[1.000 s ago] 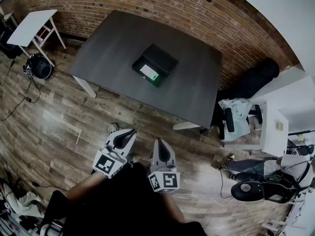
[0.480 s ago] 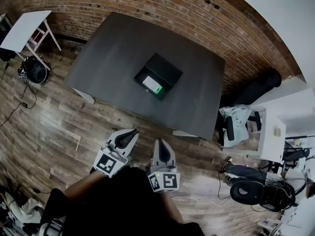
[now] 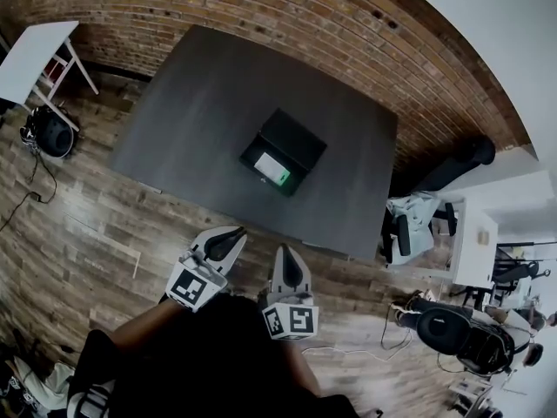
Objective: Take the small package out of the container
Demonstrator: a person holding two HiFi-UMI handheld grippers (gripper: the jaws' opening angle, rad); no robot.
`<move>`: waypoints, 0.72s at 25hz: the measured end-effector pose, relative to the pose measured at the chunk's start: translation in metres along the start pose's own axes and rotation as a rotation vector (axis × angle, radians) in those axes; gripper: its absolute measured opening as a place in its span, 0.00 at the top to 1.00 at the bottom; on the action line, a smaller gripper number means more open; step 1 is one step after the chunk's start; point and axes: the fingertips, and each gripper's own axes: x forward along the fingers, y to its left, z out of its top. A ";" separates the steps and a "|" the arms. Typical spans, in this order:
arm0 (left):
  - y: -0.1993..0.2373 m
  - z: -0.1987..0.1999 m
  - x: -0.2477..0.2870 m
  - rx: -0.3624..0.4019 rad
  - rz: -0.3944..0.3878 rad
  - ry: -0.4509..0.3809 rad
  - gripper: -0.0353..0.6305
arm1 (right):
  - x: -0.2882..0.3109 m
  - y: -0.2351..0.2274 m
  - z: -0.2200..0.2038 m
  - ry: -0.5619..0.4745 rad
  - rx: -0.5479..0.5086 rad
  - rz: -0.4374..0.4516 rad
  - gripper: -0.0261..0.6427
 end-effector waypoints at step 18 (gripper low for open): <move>0.096 0.008 0.016 -0.018 -0.069 0.010 0.88 | 0.086 -0.004 0.015 0.025 -0.020 -0.146 0.93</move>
